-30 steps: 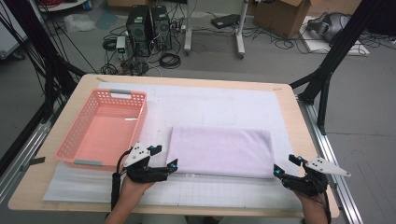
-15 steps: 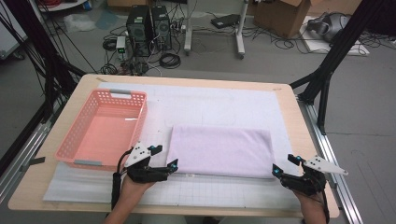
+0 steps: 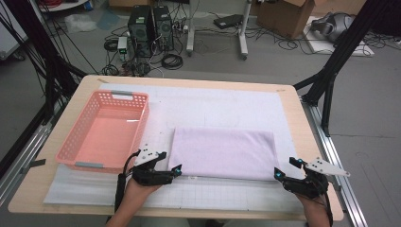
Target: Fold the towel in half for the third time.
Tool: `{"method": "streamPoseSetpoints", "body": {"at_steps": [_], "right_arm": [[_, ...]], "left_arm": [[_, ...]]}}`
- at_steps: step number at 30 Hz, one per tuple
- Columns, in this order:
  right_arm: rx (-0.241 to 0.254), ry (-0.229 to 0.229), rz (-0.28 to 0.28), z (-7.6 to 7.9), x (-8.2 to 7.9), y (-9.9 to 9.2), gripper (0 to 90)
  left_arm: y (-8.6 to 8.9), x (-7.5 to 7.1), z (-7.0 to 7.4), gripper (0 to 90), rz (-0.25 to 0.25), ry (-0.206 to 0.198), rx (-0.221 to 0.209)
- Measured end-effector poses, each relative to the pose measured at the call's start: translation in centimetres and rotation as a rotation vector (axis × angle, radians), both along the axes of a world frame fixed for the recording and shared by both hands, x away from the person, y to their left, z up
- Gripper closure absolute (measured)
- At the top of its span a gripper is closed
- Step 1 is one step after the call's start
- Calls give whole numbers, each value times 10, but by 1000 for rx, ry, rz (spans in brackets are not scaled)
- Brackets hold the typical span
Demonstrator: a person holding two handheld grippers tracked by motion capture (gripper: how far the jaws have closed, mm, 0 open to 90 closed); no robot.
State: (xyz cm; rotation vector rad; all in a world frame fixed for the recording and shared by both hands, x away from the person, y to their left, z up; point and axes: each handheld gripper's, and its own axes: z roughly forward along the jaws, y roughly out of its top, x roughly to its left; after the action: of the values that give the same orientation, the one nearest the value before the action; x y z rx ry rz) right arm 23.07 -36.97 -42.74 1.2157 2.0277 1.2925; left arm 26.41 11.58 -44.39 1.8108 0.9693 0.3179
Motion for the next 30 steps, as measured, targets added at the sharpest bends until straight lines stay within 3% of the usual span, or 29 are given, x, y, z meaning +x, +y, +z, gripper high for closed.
{"method": "streamPoseSetpoints", "body": {"at_steps": [4, 8, 15, 16, 22, 30], "right_arm": [[-10, 5, 16, -2, 3, 4, 214], [-4, 20, 18, -4, 6, 7, 214], [-17, 40, 54, -9, 14, 24, 214], [-20, 45, 65, -10, 16, 30, 213], [-27, 58, 86, -8, 23, 44, 197], [-4, 51, 117, 0, 36, 61, 191]], "left_arm": [[0, 5, -4, 251, 39, 53, 31], [-2, 9, -7, 260, 33, 72, 35], [-6, 11, -9, 359, 19, 120, 69], [-9, 11, -8, 396, 15, 112, 95], [-14, 7, -8, 484, 20, 91, 135], [-17, 6, -8, 681, 7, 114, 103]]}}
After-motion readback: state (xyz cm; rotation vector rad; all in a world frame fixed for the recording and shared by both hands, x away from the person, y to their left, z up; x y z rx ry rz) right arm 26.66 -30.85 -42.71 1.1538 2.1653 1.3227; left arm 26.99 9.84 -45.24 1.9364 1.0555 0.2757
